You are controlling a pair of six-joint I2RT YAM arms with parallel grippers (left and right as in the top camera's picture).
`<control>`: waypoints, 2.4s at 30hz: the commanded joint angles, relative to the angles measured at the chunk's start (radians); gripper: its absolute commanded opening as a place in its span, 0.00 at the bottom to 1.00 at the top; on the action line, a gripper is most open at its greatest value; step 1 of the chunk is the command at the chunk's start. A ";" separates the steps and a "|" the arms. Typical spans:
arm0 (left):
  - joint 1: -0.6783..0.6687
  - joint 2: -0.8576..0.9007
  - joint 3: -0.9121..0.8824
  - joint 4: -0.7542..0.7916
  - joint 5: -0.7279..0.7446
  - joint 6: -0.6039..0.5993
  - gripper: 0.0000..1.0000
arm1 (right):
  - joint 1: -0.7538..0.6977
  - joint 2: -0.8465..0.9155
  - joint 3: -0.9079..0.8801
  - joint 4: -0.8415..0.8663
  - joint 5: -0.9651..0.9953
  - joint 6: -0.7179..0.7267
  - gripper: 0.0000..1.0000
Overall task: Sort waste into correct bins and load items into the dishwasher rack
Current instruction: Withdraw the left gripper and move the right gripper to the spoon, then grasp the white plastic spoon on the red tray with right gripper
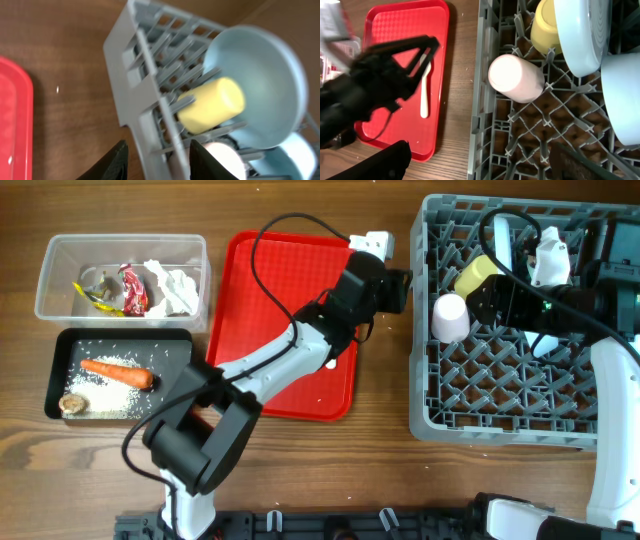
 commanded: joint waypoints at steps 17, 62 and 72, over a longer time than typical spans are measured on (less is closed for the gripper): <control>0.431 -0.220 0.006 -0.635 0.106 0.043 0.37 | 0.369 0.032 -0.094 0.345 -0.029 0.175 0.75; 0.480 -0.420 0.006 -1.181 -0.113 0.168 0.66 | 0.792 0.707 -0.109 0.698 0.425 0.658 0.26; 0.480 -0.420 0.006 -1.186 -0.113 0.168 0.66 | 0.792 0.709 -0.109 0.687 0.461 0.710 0.17</control>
